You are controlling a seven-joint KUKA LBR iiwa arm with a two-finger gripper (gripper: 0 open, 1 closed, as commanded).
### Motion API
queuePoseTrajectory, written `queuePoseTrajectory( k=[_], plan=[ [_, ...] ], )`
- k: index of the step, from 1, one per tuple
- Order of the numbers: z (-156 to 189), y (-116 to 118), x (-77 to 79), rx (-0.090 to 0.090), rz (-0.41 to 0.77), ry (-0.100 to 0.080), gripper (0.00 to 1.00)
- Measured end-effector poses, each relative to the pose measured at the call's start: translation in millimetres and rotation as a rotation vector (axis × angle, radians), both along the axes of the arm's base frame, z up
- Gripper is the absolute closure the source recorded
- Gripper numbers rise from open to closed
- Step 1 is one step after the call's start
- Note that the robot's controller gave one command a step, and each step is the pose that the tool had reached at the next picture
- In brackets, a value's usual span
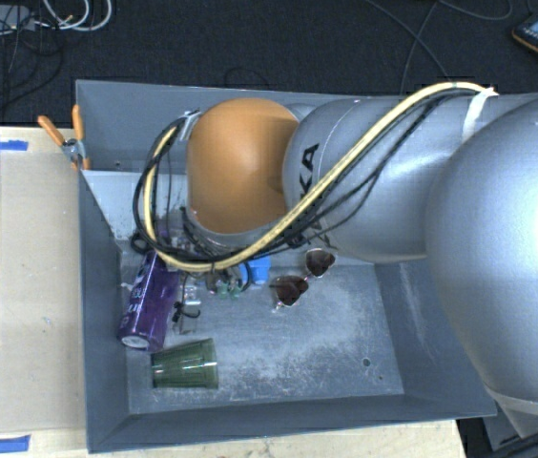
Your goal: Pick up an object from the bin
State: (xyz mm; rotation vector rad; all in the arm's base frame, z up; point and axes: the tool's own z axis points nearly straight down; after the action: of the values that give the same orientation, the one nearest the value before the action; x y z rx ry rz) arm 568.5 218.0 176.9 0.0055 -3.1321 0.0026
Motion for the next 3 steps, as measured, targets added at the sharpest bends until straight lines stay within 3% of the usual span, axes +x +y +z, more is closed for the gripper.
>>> queuePoseTrajectory(
  k=[1,2,3],
  plan=[
    [5.0,-1.3,2.1,0.002,-0.005,-0.008,0.0],
    [-50.0,4.0,26.8,0.004,0.234,-0.014,0.0],
    [-57.2,17.7,48.5,0.006,0.713,-0.01,0.0]
  ],
)
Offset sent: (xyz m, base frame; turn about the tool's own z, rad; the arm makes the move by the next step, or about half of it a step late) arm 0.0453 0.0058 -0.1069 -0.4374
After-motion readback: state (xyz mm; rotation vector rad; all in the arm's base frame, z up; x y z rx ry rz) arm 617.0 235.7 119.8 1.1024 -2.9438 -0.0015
